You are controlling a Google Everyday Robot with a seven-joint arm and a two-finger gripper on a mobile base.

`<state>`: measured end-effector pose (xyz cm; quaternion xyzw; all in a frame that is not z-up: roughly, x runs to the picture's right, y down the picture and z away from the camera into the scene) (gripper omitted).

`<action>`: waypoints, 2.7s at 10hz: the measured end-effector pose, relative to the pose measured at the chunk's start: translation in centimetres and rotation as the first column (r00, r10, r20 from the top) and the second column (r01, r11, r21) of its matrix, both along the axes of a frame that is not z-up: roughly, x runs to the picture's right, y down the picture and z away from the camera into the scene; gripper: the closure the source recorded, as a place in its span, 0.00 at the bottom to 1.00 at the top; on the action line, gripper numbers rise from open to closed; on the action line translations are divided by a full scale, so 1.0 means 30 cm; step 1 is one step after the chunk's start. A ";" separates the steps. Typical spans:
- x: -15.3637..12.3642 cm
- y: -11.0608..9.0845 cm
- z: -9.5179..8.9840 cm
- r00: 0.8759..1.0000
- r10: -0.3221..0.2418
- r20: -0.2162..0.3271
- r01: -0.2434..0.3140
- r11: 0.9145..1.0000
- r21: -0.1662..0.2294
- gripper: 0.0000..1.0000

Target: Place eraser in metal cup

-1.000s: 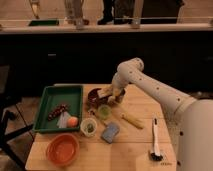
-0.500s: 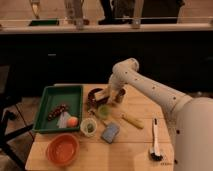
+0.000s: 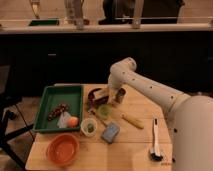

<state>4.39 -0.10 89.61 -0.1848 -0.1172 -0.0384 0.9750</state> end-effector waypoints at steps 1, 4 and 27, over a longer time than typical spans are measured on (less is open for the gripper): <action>0.030 -0.014 0.002 1.000 0.017 -0.026 -0.017 1.000 0.002 1.00; 0.070 -0.052 -0.001 0.995 0.065 -0.078 -0.064 0.998 0.011 1.00; 0.274 -0.027 -0.043 0.897 0.335 -0.287 -0.328 0.942 0.076 1.00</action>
